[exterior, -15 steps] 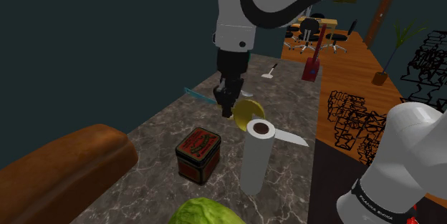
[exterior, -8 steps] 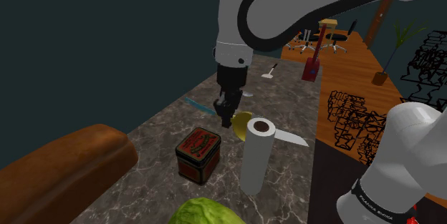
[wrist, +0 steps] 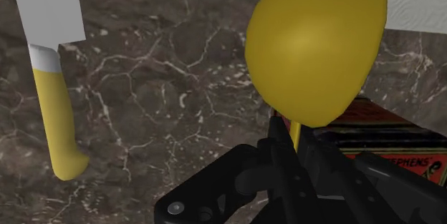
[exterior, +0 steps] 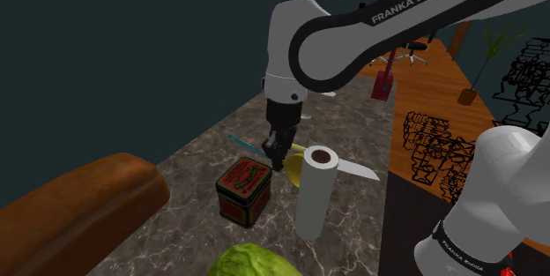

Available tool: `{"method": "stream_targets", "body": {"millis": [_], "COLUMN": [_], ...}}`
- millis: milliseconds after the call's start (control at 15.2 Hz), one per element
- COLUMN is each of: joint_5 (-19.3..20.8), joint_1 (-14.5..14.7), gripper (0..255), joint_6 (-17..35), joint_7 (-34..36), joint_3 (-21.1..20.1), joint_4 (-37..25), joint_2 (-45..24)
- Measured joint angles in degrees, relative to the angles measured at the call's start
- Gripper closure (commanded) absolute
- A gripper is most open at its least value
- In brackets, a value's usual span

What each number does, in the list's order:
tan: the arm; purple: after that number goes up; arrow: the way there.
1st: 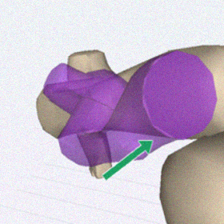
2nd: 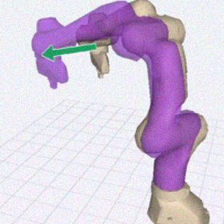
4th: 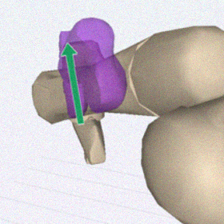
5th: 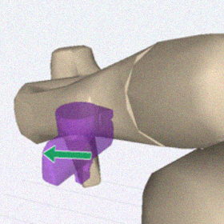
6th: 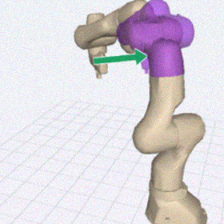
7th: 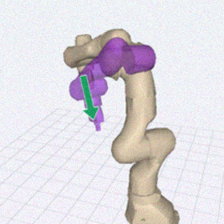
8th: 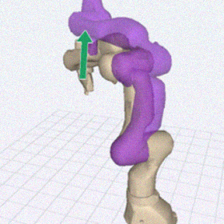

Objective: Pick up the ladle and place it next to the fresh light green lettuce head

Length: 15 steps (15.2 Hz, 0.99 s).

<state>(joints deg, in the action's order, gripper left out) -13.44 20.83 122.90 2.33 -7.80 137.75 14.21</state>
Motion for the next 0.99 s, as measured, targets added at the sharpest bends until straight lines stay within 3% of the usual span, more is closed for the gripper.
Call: {"method": "stream_targets", "body": {"millis": [792,990], "joint_5": [-1.16,-1.19], "joint_1": [0.3,0.2], "gripper": [255,255], "joint_6": [8.89,9.03], "joint_7": [-1.41,-1.84], "joint_3": [-0.4,-0.38], "joint_4": [4.56,4.35], "joint_2": [-0.91,-1.23]}}
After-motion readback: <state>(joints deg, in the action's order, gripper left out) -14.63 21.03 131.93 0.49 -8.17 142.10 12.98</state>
